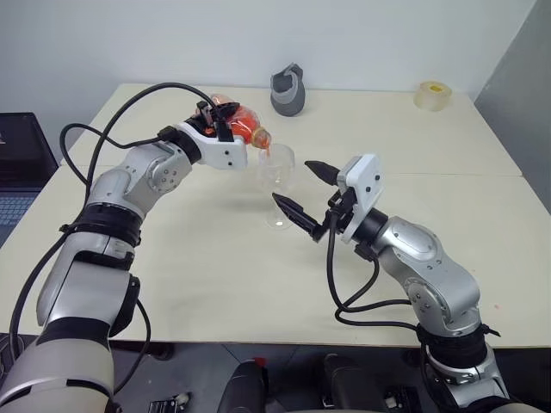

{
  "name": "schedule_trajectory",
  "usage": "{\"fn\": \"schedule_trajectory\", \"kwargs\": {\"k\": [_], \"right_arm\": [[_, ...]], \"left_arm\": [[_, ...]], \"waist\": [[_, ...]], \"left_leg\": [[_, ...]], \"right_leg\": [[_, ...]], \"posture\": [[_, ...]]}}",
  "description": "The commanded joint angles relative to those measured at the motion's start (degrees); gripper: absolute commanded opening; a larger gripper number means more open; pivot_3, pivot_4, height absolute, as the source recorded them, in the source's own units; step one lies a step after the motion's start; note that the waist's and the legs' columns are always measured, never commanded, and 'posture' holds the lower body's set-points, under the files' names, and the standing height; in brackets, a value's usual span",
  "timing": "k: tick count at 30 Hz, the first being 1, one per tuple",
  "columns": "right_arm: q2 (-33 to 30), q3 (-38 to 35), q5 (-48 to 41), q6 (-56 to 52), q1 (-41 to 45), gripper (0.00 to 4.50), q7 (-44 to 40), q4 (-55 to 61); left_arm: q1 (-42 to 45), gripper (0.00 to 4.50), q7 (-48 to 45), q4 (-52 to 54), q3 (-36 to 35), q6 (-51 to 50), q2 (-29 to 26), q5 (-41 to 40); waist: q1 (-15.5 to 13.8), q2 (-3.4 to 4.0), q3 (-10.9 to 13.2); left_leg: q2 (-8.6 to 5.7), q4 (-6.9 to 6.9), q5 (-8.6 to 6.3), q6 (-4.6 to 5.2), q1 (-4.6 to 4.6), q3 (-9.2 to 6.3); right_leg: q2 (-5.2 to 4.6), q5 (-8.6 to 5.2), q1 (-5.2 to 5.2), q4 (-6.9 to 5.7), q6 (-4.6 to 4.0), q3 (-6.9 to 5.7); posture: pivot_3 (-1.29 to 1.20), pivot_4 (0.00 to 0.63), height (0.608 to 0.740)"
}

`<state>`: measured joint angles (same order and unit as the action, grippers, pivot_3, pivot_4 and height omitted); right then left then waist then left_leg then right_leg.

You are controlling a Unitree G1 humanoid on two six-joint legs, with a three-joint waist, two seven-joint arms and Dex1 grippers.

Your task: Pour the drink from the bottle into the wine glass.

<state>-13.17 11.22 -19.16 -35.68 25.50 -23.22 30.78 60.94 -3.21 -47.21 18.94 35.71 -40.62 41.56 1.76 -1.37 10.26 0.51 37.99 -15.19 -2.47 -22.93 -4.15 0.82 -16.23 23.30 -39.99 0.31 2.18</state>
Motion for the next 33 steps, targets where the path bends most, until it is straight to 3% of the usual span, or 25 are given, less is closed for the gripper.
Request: {"fn": "schedule_trajectory", "kwargs": {"k": [1,22,33], "right_arm": [[0.5,0.1,0.0,0.4,1.2,4.50,0.2,0.9],[0.4,0.3,0.3,0.5,0.8,4.50,0.9,1.2],[1.2,-0.5,2.2,7.7,-4.0,4.50,0.9,0.0]], "left_arm": [[2.9,0.77,2.8,1.1,-0.5,0.5,-1.3,0.6],[4.8,0.77,3.9,2.1,0.2,-1.0,-0.4,1.4],[4.9,0.77,4.0,2.0,0.3,-1.2,-0.7,1.5]], "waist": [[0.0,0.00,0.0],[0.0,0.00,0.0],[0.0,0.00,0.0]], "left_leg": [[0.00,0.00,0.00,0.00,0.00,0.00],[-0.01,0.00,0.00,0.00,0.00,0.01],[-0.01,0.01,0.00,0.00,0.01,0.03]], "right_leg": [[0.00,0.00,0.00,0.00,0.00,0.00],[0.00,0.00,0.00,-0.01,0.00,0.00],[0.00,0.00,0.00,-0.01,0.00,0.00]], "posture": [[0.00,0.150,0.740],[0.00,0.150,0.740],[0.00,0.150,0.740]]}}
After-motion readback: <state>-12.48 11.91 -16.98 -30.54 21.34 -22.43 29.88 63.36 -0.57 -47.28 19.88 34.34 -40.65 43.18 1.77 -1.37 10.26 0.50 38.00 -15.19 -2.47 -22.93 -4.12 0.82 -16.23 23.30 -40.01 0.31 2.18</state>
